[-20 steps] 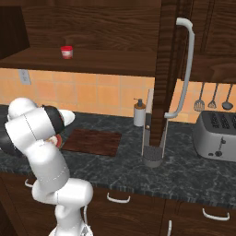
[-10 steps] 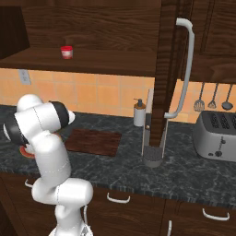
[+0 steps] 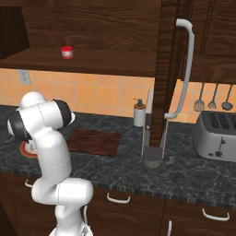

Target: From the different types of pastries on the counter, select a croissant and place it on the cutting board. Then retrieve a jar of jam from the cabinet and place it alongside the croissant on the cutting board.

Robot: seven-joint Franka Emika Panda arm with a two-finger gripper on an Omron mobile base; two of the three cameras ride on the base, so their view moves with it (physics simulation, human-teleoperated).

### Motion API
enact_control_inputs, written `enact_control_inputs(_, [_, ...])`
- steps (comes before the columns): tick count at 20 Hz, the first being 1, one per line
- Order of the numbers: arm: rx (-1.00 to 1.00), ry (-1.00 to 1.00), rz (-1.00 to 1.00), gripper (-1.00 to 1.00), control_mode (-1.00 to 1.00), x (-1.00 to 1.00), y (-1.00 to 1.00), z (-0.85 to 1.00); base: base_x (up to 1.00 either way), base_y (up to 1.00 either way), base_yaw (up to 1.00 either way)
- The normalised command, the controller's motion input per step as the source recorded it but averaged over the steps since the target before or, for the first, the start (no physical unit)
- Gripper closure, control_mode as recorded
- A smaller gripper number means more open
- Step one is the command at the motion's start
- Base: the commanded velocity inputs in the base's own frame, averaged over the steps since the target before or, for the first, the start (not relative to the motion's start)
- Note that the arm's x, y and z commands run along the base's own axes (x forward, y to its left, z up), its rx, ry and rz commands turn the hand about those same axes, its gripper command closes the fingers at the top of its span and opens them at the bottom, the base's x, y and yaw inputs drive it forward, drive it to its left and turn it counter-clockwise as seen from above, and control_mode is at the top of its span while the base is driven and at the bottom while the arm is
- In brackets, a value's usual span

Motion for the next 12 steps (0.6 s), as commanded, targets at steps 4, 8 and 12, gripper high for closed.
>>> enact_control_inputs(4, [0.01, 0.0, 0.08, 1.0, -1.0, -0.01, -0.09, 0.26, 0.0, 0.0, 0.0])
enact_control_inputs(8, [0.13, 0.0, 0.06, 1.0, -1.0, -0.04, -0.44, 0.78, 0.0, 0.0, 0.0])
enact_control_inputs(12, [0.2, 0.12, -0.01, 1.0, -1.0, 0.0, -0.66, 0.09, 0.0, 0.0, 0.0])
